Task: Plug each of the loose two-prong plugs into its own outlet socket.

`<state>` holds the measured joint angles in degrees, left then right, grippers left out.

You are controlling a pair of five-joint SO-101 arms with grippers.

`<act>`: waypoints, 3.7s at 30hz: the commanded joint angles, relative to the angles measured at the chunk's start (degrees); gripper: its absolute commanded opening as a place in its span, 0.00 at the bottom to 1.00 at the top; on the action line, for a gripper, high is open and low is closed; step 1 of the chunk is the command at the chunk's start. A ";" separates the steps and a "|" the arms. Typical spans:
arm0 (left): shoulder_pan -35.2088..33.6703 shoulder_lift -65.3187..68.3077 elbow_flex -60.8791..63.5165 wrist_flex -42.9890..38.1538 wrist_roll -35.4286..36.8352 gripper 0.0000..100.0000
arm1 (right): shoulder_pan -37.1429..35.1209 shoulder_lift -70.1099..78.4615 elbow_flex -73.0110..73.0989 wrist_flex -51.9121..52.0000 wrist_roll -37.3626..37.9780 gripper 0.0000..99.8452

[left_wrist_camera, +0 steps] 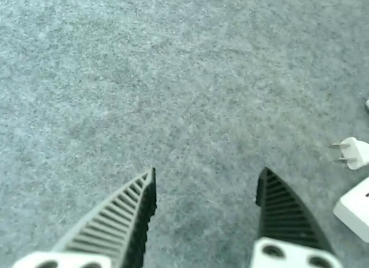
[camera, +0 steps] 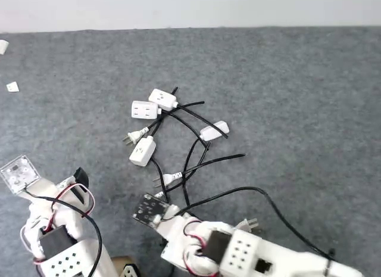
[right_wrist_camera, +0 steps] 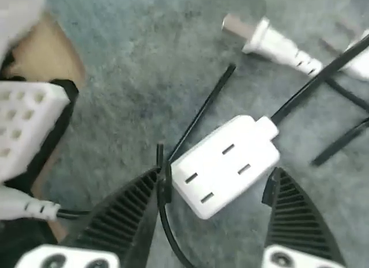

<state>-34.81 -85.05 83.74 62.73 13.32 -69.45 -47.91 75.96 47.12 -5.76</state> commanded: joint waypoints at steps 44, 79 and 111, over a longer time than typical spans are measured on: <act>0.35 -0.09 1.01 -5.10 0.44 0.27 | 3.47 18.86 -14.42 -3.82 -6.59 0.27; 1.93 -0.09 1.71 -5.27 -1.05 0.27 | 33.71 19.74 -20.13 -4.00 -5.36 0.19; 3.60 -0.18 2.42 -6.24 -1.23 0.27 | 1.01 4.53 -11.60 14.81 7.12 0.25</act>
<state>-31.91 -85.05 86.29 58.15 12.62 -66.02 -42.46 63.82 64.62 0.84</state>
